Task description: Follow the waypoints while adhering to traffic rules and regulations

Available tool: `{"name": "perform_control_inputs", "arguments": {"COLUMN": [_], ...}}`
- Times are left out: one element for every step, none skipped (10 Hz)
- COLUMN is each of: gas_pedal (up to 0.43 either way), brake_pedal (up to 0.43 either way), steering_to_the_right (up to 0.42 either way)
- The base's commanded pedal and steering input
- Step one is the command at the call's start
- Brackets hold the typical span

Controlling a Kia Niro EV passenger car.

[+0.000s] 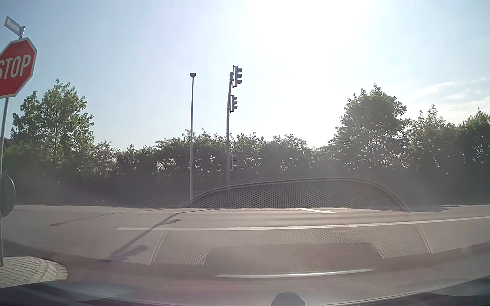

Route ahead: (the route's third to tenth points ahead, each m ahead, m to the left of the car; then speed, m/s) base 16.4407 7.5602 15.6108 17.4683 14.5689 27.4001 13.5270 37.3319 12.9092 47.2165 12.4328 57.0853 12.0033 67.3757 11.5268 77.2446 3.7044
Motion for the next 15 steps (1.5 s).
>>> {"name": "perform_control_inputs", "arguments": {"gas_pedal": [0.118, 0.13, 0.13, 0.13, 0.13, 0.13, 0.138, 0.138, 0.138, 0.138, 0.157, 0.157, 0.169, 0.169, 0.169], "brake_pedal": [0.0, 0.0, 0.0, 0.0, 0.0, 0.0, 0.0, 0.0, 0.0, 0.0, 0.0, 0.0, 0.0, 0.0, 0.0], "steering_to_the_right": [-0.017, -0.029, -0.041, -0.052, -0.065, -0.076, -0.086, -0.101, -0.119, -0.133, -0.156, -0.18, -0.196, -0.206, -0.214]}}
